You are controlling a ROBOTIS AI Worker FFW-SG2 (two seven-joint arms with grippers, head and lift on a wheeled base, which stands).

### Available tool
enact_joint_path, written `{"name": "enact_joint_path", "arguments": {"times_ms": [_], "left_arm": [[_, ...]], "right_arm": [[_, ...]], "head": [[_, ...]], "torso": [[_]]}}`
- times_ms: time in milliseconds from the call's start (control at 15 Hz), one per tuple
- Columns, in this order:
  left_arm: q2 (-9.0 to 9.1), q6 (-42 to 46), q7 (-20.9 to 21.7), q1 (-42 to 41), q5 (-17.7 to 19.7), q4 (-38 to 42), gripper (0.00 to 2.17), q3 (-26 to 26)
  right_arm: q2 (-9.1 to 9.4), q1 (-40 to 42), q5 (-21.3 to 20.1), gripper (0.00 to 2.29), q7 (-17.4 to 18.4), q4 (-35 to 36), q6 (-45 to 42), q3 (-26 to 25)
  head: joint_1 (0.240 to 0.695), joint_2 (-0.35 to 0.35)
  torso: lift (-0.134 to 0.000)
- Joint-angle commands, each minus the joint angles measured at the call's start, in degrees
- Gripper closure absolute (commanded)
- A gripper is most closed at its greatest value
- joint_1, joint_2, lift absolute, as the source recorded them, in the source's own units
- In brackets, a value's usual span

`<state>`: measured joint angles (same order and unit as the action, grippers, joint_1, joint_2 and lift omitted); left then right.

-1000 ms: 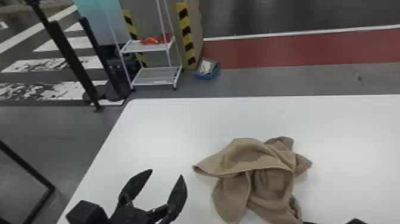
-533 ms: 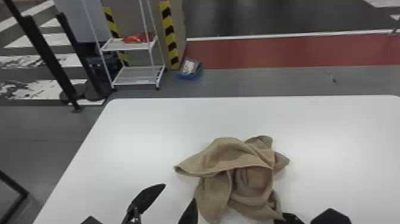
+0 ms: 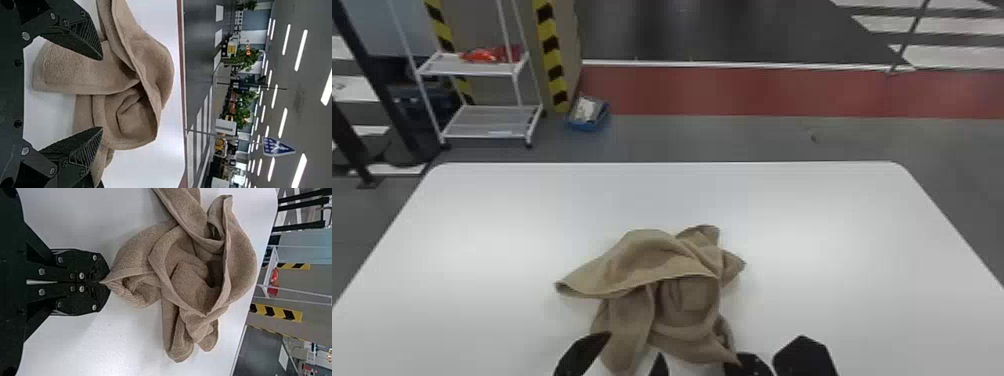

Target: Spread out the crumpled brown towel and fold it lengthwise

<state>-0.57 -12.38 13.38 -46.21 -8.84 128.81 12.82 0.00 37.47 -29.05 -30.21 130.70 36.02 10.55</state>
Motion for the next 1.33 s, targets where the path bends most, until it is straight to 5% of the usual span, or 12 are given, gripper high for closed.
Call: {"name": "enact_joint_path", "arguments": {"times_ms": [0,400,1200,1267], "left_arm": [[-1.45,-1.6,-3.3,2.3,-2.7,-1.8,0.34,4.2],[-1.8,-7.4,-5.4,4.7,-5.1,-3.5,0.52,5.5],[-2.06,-15.7,-6.5,10.3,-5.8,-6.5,0.54,5.0],[-2.15,-15.7,-6.6,10.3,-5.8,-6.3,0.91,4.9]], "right_arm": [[0.05,0.1,0.0,1.64,0.2,0.0,0.2,0.1],[0.05,0.3,0.2,1.64,0.8,0.0,0.2,0.2],[0.05,1.0,0.3,1.64,1.0,0.2,0.2,0.5],[0.05,1.0,0.3,1.64,1.4,0.2,0.2,0.6]], "head": [[0.695,-0.071],[0.695,-0.105],[0.695,-0.078],[0.695,-0.074]], "torso": [[-0.125],[-0.125],[-0.125],[-0.125]]}}
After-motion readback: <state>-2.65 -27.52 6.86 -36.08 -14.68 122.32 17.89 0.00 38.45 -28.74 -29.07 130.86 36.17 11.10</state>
